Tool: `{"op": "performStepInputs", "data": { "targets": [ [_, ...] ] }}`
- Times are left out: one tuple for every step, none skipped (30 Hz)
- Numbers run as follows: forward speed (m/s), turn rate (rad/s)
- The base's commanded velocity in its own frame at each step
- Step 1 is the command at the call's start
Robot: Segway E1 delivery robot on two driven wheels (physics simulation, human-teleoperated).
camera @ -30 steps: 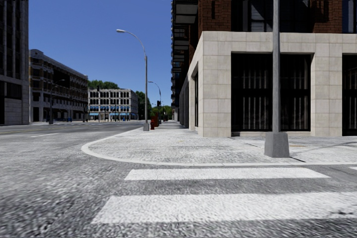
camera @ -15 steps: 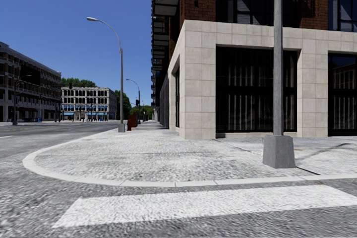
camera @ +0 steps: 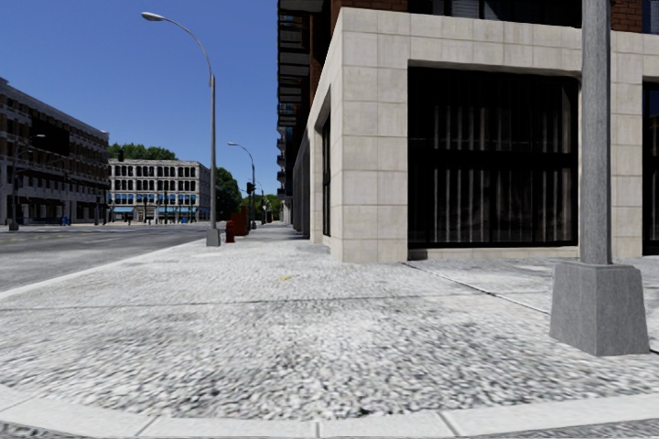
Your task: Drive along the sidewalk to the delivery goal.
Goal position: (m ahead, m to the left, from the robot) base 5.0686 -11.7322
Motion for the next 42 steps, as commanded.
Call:
{"op": "performStepInputs", "data": {
  "targets": [
    [2.0, -0.06],
    [2.0, -0.1],
    [2.0, -0.11],
    [2.0, -0.12],
    [2.0, -0.12],
    [2.0, -0.12],
    [1.98, -0.12],
    [1.92, -0.12],
    [1.83, -0.12],
    [1.77, -0.12],
    [1.71, -0.12],
    [1.71, -0.12],
    [1.68, -0.12],
    [1.67, -0.12],
    [1.67, -0.14],
    [1.67, -0.23],
    [1.67, -0.23],
    [1.67, -0.3],
    [1.67, -0.33],
    [1.67, -0.35],
    [1.67, -0.37],
    [1.67, -0.37],
    [1.65, -0.4],
    [1.64, -0.42],
    [1.63, -0.42],
    [1.63, -0.42],
    [1.63, -0.42],
    [1.63, -0.43],
    [1.63, -0.43],
    [1.63, -0.43],
    [1.63, -0.43],
    [1.63, -0.45],
    [1.63, -0.45],
    [1.63, -0.47],
    [1.63, -0.47],
    [1.63, -0.47],
    [1.63, -0.48],
    [1.63, -0.48],
    [1.63, -0.53],
    [1.63, -0.57],
    [1.63, -0.58],
    [1.63, -0.58]
  ]
}}
